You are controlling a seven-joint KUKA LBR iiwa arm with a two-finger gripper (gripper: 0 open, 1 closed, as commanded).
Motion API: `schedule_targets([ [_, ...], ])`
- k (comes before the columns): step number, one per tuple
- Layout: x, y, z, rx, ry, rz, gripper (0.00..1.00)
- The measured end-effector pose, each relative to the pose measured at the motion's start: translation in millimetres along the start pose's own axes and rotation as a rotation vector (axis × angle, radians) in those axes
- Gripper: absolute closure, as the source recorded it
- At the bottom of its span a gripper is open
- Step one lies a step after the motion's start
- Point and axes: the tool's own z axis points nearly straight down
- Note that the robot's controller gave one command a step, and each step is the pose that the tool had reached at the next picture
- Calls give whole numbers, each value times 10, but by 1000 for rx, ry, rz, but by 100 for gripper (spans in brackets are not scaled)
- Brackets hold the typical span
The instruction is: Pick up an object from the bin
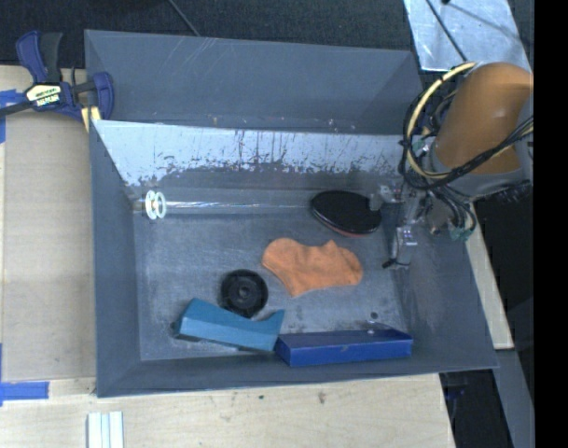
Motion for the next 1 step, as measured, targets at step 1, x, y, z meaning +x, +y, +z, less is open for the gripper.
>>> schedule_targets([
  [1,-20,3,-50,1,-8,-3,0],
])
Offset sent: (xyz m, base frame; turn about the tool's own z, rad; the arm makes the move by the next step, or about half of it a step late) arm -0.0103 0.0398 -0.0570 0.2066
